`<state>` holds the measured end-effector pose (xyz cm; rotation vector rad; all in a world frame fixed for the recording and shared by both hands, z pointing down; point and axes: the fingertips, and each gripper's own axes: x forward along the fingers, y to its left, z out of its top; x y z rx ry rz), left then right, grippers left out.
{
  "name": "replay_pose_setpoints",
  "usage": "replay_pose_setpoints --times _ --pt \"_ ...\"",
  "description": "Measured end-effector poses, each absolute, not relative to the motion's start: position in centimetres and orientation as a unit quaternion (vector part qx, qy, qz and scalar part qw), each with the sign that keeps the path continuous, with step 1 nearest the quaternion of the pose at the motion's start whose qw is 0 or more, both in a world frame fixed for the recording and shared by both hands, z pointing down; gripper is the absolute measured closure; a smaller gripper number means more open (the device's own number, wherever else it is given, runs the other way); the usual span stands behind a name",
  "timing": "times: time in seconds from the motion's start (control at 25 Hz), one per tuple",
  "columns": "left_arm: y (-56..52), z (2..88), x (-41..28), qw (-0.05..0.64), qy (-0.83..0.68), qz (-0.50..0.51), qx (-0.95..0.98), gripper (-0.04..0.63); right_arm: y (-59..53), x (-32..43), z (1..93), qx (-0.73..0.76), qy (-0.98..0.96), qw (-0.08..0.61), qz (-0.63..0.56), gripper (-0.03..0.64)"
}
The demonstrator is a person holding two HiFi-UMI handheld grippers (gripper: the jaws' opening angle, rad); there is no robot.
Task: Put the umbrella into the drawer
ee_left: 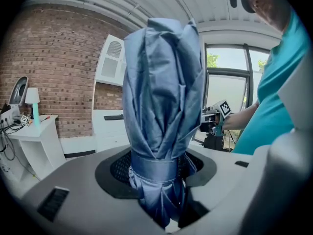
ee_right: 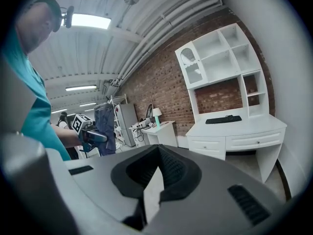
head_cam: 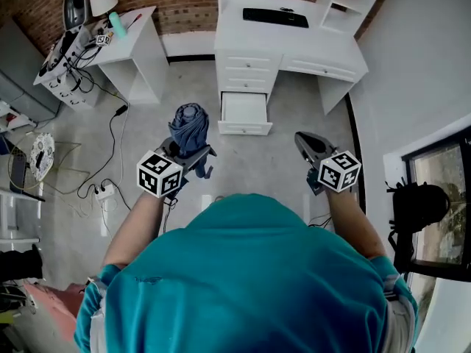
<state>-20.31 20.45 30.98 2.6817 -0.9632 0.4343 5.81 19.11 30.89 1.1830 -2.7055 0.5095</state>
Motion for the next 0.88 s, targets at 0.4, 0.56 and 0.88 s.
replay_pose_setpoints --times 0.4,0.56,0.88 --pt "9.3 31.0 -25.2 0.133 -0.304 0.154 0.931 0.362 8.7 1.2 30.5 0.422 -0.885 0.077 0.182 0.594" --pt "6.5 31.9 -25.6 0.147 -0.304 0.156 0.928 0.362 5.7 1.1 31.4 0.421 -0.883 0.084 0.191 0.594" --pt "1.1 34.1 -22.2 0.159 -0.325 0.169 0.917 0.362 -1.7 4.3 33.8 0.393 -0.893 0.083 0.201 0.594"
